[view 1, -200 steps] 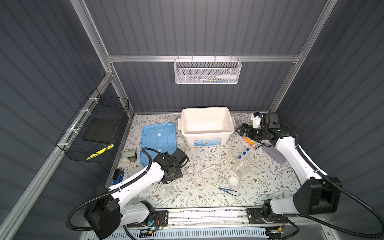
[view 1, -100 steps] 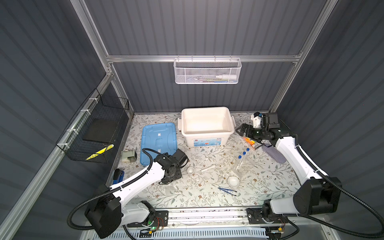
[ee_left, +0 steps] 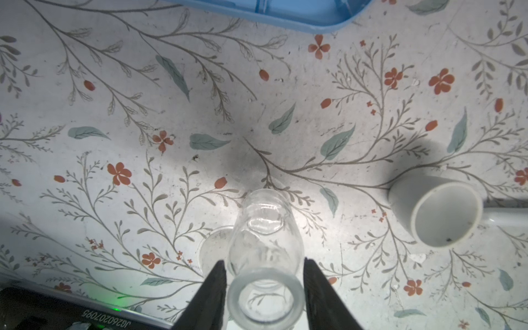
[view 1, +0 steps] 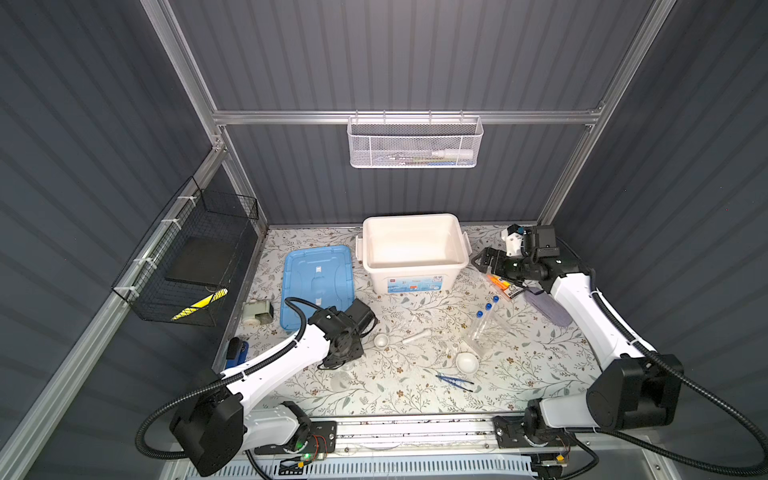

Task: Organize the chemistry lab equipment
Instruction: 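Close the left gripper on the glass bottle's neck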

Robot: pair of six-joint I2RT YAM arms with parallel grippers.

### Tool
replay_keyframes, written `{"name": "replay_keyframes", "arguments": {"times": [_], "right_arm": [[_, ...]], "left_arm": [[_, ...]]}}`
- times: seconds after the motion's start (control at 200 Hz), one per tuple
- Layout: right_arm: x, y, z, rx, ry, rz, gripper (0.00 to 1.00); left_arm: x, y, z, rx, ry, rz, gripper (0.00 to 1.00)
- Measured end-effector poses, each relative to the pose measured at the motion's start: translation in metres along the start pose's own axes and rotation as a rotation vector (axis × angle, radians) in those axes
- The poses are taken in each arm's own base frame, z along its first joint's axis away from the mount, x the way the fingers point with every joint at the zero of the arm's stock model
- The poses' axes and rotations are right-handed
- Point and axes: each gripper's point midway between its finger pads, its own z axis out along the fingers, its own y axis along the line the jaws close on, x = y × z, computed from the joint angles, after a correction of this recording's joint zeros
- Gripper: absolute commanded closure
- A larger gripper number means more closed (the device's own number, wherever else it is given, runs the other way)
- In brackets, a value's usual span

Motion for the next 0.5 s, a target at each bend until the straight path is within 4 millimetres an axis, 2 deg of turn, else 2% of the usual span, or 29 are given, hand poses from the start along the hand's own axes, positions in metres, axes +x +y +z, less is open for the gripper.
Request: {"name": "replay_keyframes", "arguments": {"times": [0.5], "right_arm": [[0.0034, -0.0017, -0.0001, 0.006, 0.014, 0.006, 0.01]], "left_arm": [[-0.0007, -0.0017, 0.0021, 0.003, -0.003, 0.000, 0.66]]}}
